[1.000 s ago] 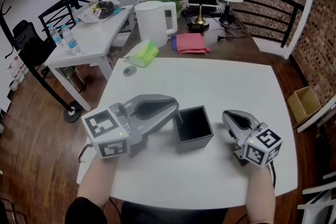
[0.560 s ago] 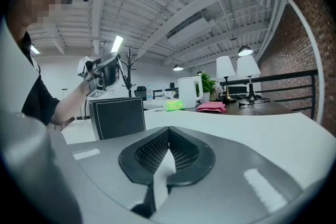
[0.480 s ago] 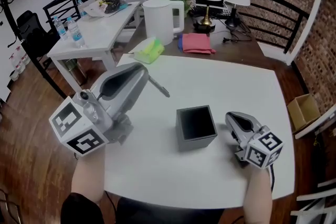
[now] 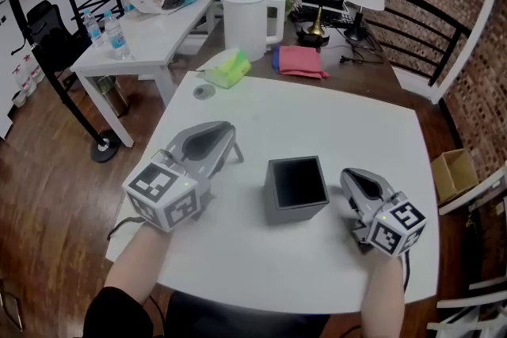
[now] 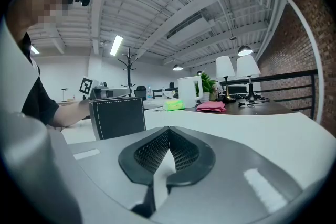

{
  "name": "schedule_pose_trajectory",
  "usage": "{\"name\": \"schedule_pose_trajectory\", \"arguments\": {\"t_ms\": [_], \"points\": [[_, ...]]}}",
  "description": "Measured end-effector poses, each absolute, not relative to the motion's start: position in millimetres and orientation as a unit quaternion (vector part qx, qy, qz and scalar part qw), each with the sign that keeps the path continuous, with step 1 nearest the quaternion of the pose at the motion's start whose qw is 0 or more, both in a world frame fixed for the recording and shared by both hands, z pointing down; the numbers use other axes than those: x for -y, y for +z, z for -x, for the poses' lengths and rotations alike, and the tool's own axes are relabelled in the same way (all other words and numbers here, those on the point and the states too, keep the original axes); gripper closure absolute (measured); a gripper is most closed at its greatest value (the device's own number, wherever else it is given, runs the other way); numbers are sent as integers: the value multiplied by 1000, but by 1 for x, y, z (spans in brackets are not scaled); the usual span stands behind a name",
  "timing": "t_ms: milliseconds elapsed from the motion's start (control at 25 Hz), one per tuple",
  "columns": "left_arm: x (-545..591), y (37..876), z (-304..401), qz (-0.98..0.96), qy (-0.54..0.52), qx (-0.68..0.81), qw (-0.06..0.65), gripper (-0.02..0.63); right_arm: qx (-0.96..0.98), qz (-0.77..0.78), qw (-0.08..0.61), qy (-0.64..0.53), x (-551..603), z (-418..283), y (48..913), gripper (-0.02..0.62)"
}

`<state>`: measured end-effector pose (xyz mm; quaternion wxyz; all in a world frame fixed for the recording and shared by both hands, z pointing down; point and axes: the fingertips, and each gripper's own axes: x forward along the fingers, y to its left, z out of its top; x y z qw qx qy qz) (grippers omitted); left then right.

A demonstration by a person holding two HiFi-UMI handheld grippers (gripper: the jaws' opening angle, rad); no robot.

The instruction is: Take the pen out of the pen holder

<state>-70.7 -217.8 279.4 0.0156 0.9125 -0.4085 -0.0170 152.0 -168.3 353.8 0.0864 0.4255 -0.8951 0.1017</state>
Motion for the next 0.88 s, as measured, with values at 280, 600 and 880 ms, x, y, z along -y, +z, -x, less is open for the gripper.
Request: {"name": "schedule_pose_trajectory", "arguments": {"t_ms": [280,600,880], "points": [[186,298,86,-895,15,445,27,577,896,-424,86,103,169,-153,354,581],[179,353,78,-891,104,436,74,575,894,-426,88,105,166,-153,353,581],[182,371,68,-893,130,411,126,572,895,-426,85,103,164,-153,353,581]]}}
